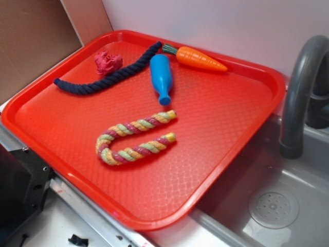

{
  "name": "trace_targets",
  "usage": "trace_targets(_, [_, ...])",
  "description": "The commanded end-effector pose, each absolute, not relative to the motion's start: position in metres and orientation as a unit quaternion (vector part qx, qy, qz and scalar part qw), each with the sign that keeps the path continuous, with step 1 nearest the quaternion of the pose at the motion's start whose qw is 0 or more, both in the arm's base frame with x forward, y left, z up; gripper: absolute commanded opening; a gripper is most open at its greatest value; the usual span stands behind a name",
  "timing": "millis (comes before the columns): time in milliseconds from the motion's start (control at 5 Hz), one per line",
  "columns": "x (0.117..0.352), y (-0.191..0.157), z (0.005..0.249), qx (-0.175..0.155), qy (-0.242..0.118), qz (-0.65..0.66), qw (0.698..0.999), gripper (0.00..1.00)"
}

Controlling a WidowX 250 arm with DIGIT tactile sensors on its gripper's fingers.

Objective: Grab the red paper.

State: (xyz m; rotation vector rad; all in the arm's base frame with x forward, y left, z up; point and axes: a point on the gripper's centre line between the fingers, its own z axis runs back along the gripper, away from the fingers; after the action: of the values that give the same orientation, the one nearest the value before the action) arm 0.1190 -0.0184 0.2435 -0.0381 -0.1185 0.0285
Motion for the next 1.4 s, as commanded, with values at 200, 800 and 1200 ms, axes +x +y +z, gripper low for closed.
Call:
trace_targets(200, [0.131,-0.008,0.237,-0.022,-0.079,0.133,0.988,1.0])
trace_targets(800, [0.182,0.043,0.189,-0.003,-0.168,0.481,0.86,1.0])
trace_targets(1200, [0.219,0.073,0.15,0.024,-0.189,0.553,0.811,1.0])
